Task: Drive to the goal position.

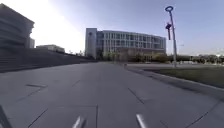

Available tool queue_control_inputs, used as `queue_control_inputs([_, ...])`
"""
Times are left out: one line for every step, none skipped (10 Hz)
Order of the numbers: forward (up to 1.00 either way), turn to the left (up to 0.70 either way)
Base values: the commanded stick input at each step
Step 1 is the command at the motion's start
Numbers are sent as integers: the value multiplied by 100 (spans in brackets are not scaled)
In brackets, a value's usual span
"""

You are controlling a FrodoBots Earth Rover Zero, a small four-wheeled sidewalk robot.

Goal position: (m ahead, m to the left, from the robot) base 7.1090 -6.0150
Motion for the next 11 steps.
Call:
queue_control_inputs([60, 0])
queue_control_inputs([60, 0])
queue_control_inputs([60, 0])
queue_control_inputs([60, 0])
queue_control_inputs([60, 0])
queue_control_inputs([60, 0])
queue_control_inputs([60, 0])
queue_control_inputs([60, 0])
queue_control_inputs([60, 0])
queue_control_inputs([60, 0])
queue_control_inputs([60, 0])
